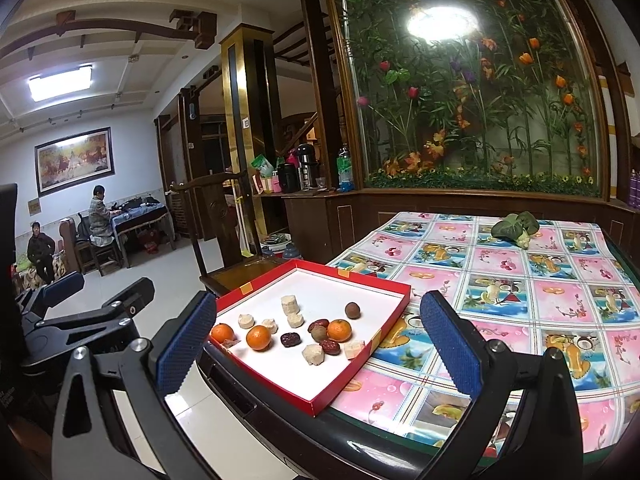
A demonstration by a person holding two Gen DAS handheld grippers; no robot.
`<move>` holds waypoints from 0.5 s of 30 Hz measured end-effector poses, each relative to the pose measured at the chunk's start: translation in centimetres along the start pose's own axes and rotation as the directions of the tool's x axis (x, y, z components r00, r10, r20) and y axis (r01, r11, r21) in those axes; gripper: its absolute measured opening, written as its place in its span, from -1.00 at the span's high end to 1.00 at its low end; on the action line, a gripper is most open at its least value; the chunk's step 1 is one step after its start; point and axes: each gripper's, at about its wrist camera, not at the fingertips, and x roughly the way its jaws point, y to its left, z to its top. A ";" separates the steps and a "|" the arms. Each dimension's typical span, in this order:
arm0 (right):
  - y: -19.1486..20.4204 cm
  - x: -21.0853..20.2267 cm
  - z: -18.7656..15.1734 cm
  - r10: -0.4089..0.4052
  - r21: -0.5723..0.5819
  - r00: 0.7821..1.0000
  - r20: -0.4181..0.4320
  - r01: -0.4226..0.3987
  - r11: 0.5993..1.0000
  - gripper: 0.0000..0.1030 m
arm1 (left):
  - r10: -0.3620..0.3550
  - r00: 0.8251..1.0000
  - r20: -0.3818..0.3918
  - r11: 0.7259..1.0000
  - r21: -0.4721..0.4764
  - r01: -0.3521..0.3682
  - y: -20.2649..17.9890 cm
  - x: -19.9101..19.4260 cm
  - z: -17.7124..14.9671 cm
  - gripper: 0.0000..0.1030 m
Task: Organize fruits
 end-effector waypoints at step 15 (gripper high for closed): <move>0.5 0.2 0.0 0.001 -0.017 1.000 0.002 -0.001 1.000 -0.97 | -0.011 1.000 -0.001 1.000 0.000 0.011 0.2 0.1 -0.1 -0.99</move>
